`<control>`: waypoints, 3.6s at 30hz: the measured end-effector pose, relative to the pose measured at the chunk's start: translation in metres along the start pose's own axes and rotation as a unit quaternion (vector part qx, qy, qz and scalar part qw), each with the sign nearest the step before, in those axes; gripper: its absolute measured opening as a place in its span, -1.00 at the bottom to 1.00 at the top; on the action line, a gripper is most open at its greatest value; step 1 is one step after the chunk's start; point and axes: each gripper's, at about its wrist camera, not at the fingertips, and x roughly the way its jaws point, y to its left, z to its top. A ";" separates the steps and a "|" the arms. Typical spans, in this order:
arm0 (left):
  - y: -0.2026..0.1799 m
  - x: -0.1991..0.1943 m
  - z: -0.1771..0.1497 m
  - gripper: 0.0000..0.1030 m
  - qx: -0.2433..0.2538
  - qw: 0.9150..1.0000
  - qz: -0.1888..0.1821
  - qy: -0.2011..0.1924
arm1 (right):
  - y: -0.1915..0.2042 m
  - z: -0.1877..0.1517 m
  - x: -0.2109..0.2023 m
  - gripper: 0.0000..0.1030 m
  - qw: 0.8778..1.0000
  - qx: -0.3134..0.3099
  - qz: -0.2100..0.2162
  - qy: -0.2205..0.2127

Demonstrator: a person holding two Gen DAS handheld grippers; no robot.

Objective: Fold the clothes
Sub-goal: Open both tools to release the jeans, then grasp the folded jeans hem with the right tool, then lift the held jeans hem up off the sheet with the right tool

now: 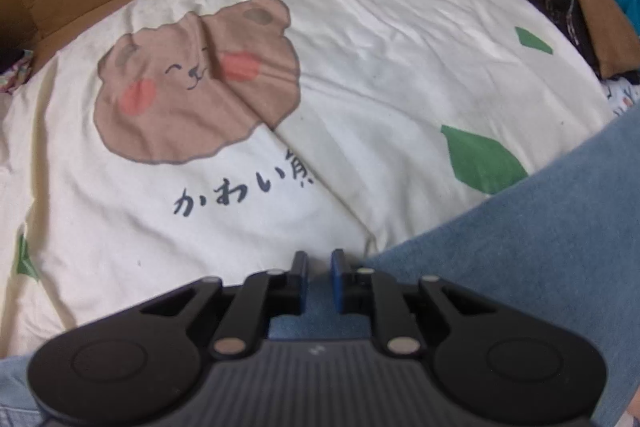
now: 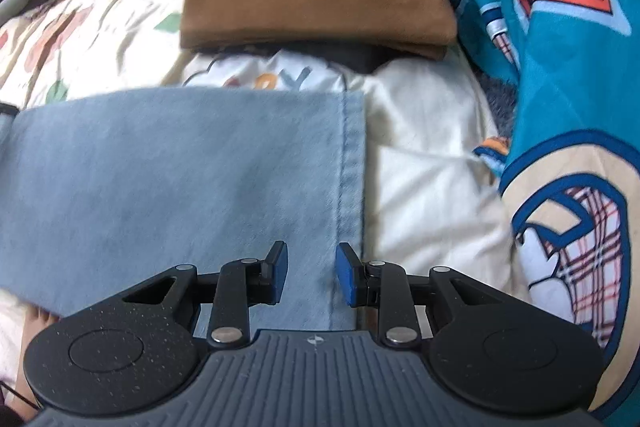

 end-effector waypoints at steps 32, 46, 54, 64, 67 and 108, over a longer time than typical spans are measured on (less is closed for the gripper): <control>0.084 -0.216 -0.012 0.51 -0.216 0.966 0.118 -0.081 | -0.039 -0.027 -0.040 0.37 0.997 0.055 0.045 -0.041; 0.069 -0.255 -0.073 0.80 -0.230 0.962 0.133 -0.060 | -0.048 -0.008 -0.042 0.37 0.993 0.071 0.079 -0.061; 0.052 -0.245 -0.129 0.80 -0.279 0.951 0.123 -0.040 | -0.054 -0.016 -0.006 0.37 0.985 0.114 0.116 -0.051; 0.040 -0.207 -0.159 0.80 -0.305 0.946 0.113 -0.005 | -0.058 -0.012 0.042 0.36 0.985 0.116 0.123 -0.022; 0.035 -0.194 -0.160 0.80 -0.299 0.948 0.110 0.008 | -0.058 -0.011 0.055 0.36 0.987 0.108 0.121 -0.013; 0.009 -0.146 -0.165 0.78 -0.281 0.957 0.064 0.034 | -0.082 0.013 0.067 -0.57 0.966 0.172 0.189 0.043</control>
